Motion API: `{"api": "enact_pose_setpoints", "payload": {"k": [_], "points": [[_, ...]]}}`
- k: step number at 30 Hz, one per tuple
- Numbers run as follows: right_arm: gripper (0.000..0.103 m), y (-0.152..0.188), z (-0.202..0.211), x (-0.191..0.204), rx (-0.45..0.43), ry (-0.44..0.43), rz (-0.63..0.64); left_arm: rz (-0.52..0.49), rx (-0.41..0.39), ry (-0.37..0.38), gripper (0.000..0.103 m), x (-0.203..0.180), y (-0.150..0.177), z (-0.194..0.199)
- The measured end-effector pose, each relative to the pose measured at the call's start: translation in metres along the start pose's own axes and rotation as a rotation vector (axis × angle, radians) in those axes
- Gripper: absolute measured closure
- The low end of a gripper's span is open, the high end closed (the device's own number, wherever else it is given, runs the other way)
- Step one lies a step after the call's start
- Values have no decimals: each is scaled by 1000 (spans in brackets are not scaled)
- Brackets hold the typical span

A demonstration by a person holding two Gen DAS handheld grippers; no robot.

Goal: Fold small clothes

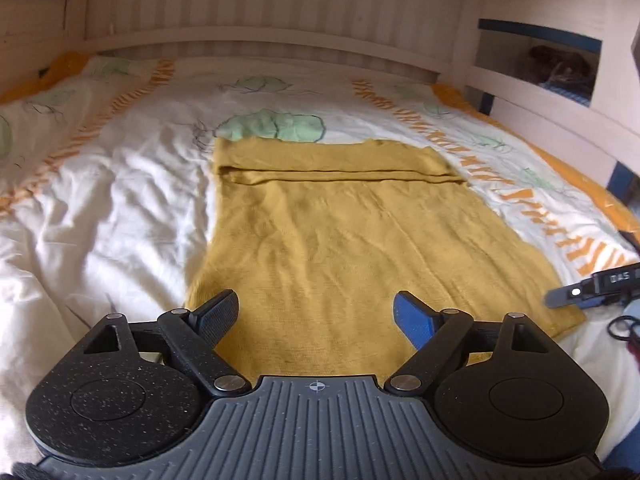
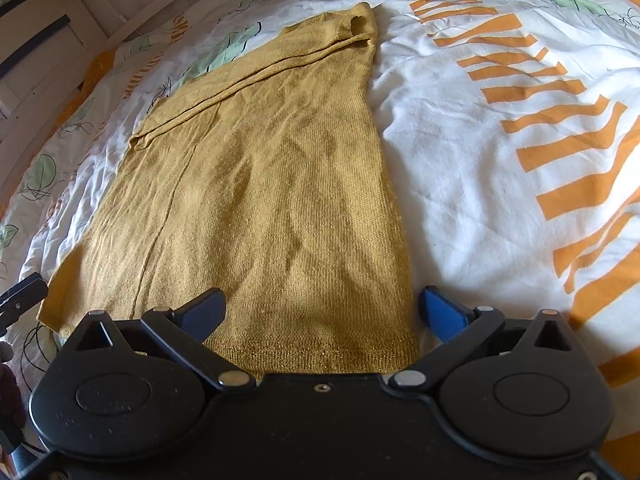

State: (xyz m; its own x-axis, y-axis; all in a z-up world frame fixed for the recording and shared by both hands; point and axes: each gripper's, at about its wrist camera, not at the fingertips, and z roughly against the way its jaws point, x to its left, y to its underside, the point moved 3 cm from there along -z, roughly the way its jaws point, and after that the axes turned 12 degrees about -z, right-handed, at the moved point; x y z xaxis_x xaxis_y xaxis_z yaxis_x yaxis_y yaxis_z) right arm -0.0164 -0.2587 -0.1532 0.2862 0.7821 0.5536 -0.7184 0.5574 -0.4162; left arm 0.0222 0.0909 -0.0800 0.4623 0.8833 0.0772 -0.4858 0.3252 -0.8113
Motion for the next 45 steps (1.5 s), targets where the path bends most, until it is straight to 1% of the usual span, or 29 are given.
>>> {"api": "enact_pose_setpoints", "payload": {"k": [2,4,6,9,10,13,16,18,22,27,31,36,39,42,45], "points": [[0,0,0,0,0,-2,-2,39,41,-51,19,7,0,-4],[0,0,-1,0,0,-2,-2,98,108,-104,19,20,0,-12],[0,0,0,0,0,-2,-2,139,160,-126,19,31,2,-17],[0,0,0,0,0,-2,-2,190,235,-122,19,45,9,-25],[0,0,0,0,0,-1,-2,201,249,-117,19,48,11,-26],[0,0,0,0,0,-2,-3,186,301,-89,19,47,18,-35],[0,0,0,-1,0,-1,-2,146,366,-63,18,40,22,-48],[0,0,0,-1,1,-3,-3,137,369,-47,16,39,23,-52],[0,-2,-1,-2,11,-19,-22,156,361,-15,12,41,25,-52],[0,-9,1,-13,33,-91,-94,164,362,12,9,41,24,-55],[0,-14,2,-20,81,-164,-159,187,357,37,9,45,23,-55],[0,-21,-2,-25,145,-217,-215,233,355,82,9,52,22,-57],[0,-32,-9,-34,201,-259,-277,263,354,123,1,57,19,-64],[0,-44,-18,-46,240,-318,-372,253,352,114,1,56,16,-70],[0,-46,-19,-55,245,-372,-438,202,350,94,1,50,15,-71]]}}
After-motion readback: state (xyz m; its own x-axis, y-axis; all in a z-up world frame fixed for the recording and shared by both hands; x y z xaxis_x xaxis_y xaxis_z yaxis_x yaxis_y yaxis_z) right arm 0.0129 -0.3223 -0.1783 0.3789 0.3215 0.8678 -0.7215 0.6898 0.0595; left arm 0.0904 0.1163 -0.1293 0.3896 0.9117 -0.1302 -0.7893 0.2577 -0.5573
